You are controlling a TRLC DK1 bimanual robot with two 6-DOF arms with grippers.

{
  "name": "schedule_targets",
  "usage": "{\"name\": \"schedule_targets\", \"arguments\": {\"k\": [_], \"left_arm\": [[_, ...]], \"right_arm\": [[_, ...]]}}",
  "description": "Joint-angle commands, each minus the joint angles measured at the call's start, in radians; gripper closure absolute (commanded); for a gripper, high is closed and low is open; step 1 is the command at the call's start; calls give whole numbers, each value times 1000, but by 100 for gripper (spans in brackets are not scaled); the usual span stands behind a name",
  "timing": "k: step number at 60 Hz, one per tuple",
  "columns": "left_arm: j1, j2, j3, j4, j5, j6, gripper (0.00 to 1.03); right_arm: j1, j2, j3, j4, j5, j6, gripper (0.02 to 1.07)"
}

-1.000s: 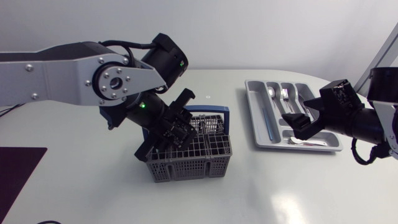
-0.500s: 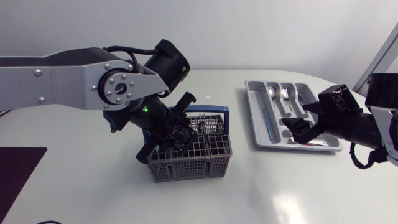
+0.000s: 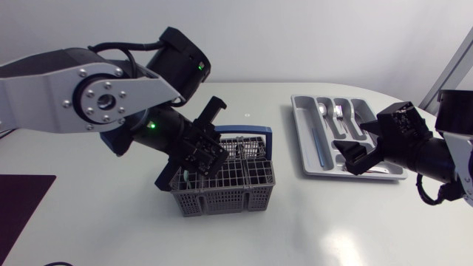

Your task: Unload the cutlery basket into the drawer organizer.

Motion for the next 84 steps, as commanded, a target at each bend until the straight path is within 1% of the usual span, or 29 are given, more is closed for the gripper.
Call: {"name": "schedule_targets", "arguments": {"k": [1, 9, 16, 28, 42, 50, 54, 60, 66, 71, 74, 76, 79, 84], "left_arm": [[-6, -32, -34, 19, -3, -18, 96], [-14, -55, -46, 50, -3, -35, 96], [-18, -84, -66, 108, -9, -46, 96], [-18, -170, -80, 145, -14, -72, 96], [-24, -285, -66, 126, -16, -118, 96], [-34, -319, -40, 117, -16, -190, 96], [-41, -322, -21, 116, -14, -245, 96], [-63, -307, 26, 114, -11, -366, 96], [-92, -259, 94, 94, -9, -524, 96], [-93, -204, 154, 94, -9, -658, 96], [-93, -162, 195, 94, -9, -760, 96], [-93, -141, 210, 94, -9, -803, 96], [-90, -96, 238, 94, -9, -895, 96], [-87, -52, 256, 105, -9, -995, 96]], "right_arm": [[16, -32, -32, -3, 16, -4, 11], [26, -62, -38, -20, 22, -1, 11], [27, -95, -47, -32, 28, -1, 11], [42, -165, -52, -62, 43, -3, 11], [81, -197, -50, -71, 74, 11, 11], [110, -257, -75, -69, 77, 19, 11], [127, -300, -89, -69, 79, 19, 11], [145, -372, -109, -71, 86, 19, 11], [162, -421, -115, -83, 85, 17, 11], [199, -469, -124, -94, 86, 11, 11], [225, -501, -128, -95, 96, 10, 11], [239, -520, -132, -97, 99, 8, 11], [266, -539, -133, -97, 112, 8, 12], [334, -547, -136, -89, 152, 8, 16]]}}
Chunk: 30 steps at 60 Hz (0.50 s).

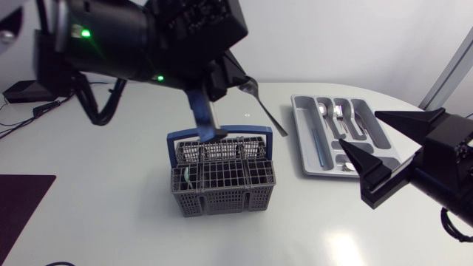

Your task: Unload the cutlery basket into the drawer organizer.

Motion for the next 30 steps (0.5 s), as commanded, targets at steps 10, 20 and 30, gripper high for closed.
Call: {"name": "schedule_targets", "arguments": {"k": [10, 20, 30], "left_arm": [[4, 144, 75, 5, 3, -351, 96], [-6, 183, 118, -20, 27, -470, 96], [-34, 187, 146, -52, 27, -513, 96]], "right_arm": [[273, 22, -36, 51, 209, -13, 30], [375, 103, -36, 127, 275, -40, 46], [378, 203, -24, 205, 276, -68, 48]]}}
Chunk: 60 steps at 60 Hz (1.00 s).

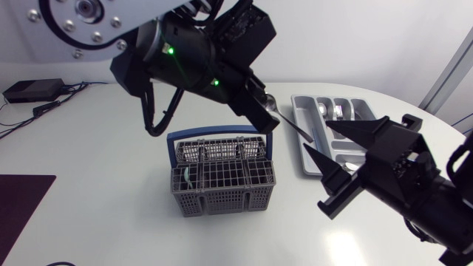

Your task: Unload the cutlery basket into the drawer organizer.

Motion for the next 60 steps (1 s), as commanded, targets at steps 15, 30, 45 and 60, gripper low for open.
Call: {"name": "schedule_targets", "arguments": {"k": [15, 30, 45, 60], "left_arm": [[-31, 30, 71, -61, 9, -54, 96], [-27, 44, 67, -72, 7, -52, 97], [-13, 53, 51, -72, 7, -46, 97], [1, 60, 44, -64, 9, -37, 97]], "right_arm": [[60, 188, 41, 152, 68, -86, 54], [105, 296, 91, 222, 128, -124, 58], [108, 341, 113, 245, 143, -136, 80], [123, 364, 122, 270, 165, -138, 97]]}}
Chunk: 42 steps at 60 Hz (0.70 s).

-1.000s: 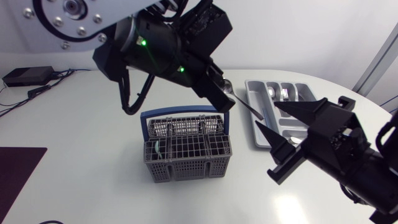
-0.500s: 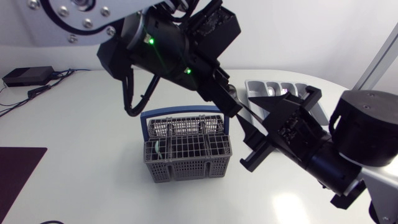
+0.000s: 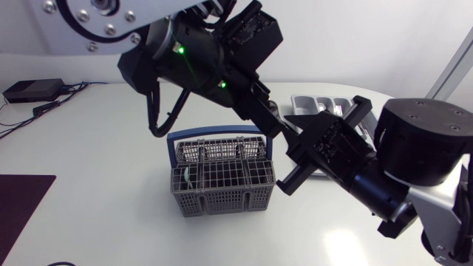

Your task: Unload the cutlery basket into the drawer organizer.

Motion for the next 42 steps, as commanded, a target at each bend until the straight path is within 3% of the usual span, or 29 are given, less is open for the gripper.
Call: {"name": "schedule_targets", "arguments": {"k": [1, 17, 22, 30, 34, 38, 42], "left_arm": [[11, 24, 2, 4, 8, -12, 97], [16, 24, -12, 21, 8, -17, 97], [16, 24, -9, 22, 8, -17, 90], [16, 18, -2, 30, 8, -17, 60], [23, 7, 10, 30, 8, -19, 33], [45, -11, 19, 34, 8, -17, 15], [74, -36, 28, 42, 8, -15, 8]], "right_arm": [[20, 15, 29, 22, 18, -16, 97], [39, 20, 26, 13, 29, -12, 101], [40, 17, 20, 12, 29, -12, 101], [45, 0, 9, 4, 29, -12, 101], [45, -20, 0, -10, 24, -13, 101], [42, -46, -9, -31, 18, -13, 101], [31, -81, -21, -61, -5, -13, 101]]}}
